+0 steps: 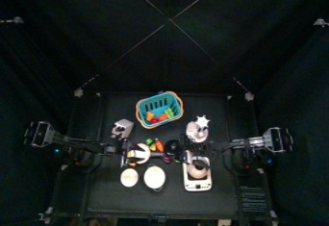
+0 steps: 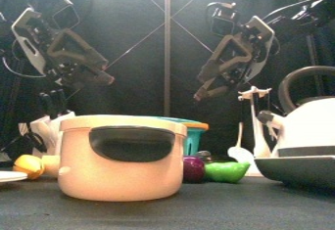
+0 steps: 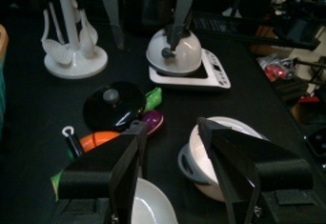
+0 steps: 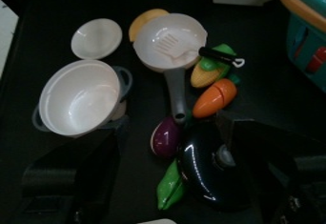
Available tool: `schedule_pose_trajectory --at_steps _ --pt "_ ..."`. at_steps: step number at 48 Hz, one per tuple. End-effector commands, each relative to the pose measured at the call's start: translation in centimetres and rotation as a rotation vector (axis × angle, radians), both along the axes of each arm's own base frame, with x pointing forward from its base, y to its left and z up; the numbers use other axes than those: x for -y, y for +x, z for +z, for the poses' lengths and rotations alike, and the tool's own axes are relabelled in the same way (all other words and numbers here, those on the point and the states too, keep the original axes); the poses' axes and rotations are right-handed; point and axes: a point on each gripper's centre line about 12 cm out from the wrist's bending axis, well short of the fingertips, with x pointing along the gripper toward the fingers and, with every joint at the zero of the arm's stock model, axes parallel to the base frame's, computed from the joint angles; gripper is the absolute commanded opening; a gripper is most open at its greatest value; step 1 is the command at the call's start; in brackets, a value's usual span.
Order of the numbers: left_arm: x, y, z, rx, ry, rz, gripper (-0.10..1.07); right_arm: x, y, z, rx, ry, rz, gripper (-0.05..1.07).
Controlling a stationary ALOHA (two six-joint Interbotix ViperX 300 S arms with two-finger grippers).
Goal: Pick up eggplant and place into pot
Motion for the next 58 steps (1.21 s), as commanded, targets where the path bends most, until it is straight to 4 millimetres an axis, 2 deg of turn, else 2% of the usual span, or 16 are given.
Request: schedule_pose_trajectory --at_steps 1,14,25,32,38,58 --pt "0.0 0.0 0.1 -0.001 -0.008 0.006 0.85 -0.1 1.0 0.4 0.002 0.002 -0.001 1.02" --pt "-0.1 -0.2 -0.4 -0.034 -0.008 0.011 0.85 -0.9 3.5 -1.7 -0.140 -0.023 0.005 1.02" --pt "0.1 -0.6 -0.8 -0.047 -0.015 0.008 0.85 -3.1 6.0 -3.8 -0.271 -0.065 0.046 1.02" --pt "0.1 -0.5 -0.7 -0.044 -0.015 0.007 0.85 -3.9 6.6 -5.1 -0.366 -0.093 0.049 1.02" --pt "0.1 -0.5 -0.7 -0.044 -0.017 0.006 0.85 -3.8 7.0 -5.9 -0.434 -0.116 0.035 1.02" --pt "0.2 -0.6 -0.8 -0.049 -0.034 0.017 0.85 -3.6 8.2 -7.5 -0.470 -0.126 0.029 1.02"
